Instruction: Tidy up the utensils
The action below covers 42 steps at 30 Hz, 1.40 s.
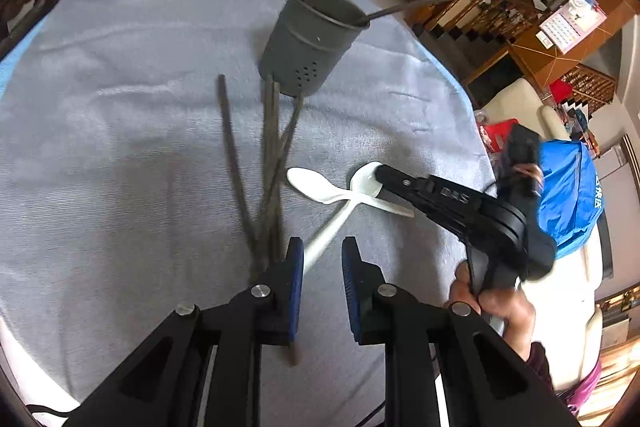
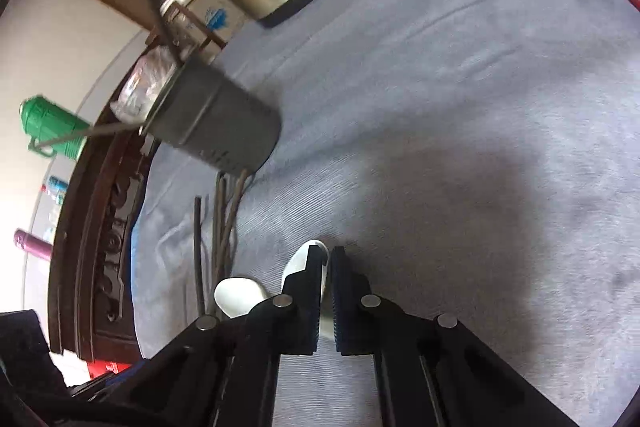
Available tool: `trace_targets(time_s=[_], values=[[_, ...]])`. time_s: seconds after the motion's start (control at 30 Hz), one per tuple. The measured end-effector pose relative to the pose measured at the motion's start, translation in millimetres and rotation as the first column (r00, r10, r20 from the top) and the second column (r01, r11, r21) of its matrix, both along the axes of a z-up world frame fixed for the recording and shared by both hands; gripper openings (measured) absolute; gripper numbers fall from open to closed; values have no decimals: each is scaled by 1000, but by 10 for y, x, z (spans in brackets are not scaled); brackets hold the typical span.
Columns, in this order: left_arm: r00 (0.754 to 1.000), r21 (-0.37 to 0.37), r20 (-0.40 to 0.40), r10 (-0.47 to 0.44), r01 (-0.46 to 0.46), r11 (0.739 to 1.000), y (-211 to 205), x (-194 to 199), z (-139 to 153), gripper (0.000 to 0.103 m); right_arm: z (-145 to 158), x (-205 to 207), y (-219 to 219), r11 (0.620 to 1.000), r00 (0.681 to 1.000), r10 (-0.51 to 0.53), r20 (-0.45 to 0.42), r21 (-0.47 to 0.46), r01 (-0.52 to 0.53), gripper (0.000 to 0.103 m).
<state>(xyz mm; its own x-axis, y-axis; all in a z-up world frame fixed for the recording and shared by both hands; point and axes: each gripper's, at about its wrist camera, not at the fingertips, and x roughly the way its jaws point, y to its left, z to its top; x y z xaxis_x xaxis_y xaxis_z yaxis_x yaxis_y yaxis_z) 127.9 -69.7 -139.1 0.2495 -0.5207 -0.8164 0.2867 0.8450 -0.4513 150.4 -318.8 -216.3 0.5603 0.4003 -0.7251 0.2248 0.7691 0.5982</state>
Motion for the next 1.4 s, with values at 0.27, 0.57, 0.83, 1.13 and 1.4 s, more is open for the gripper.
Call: trace_targets(time_s=[0.27,0.57,0.83,1.13,1.4], values=[[996,41,-78,49,-46,998,-318,282,-199,29,44,-329,-598,988,986,-156,51,-11,156,4],[977,50,-145,158,-152,987,-459,457,-467,30,-39,-371,-952,975,987,-147,68,176,133,7],[973,19,-103,205,-205,979,-548,557,-520,6,-111,-255,-923,962,991,-129,25,247,119,10],[985,-72,41,166,-163,984,-467,492,-148,1,-38,-189,-760,961,994,-109,-11,254,108,27],[971,-111,168,172,-154,982,6,208,300,1,-20,12,-393,984,997,-78,-29,156,82,48]])
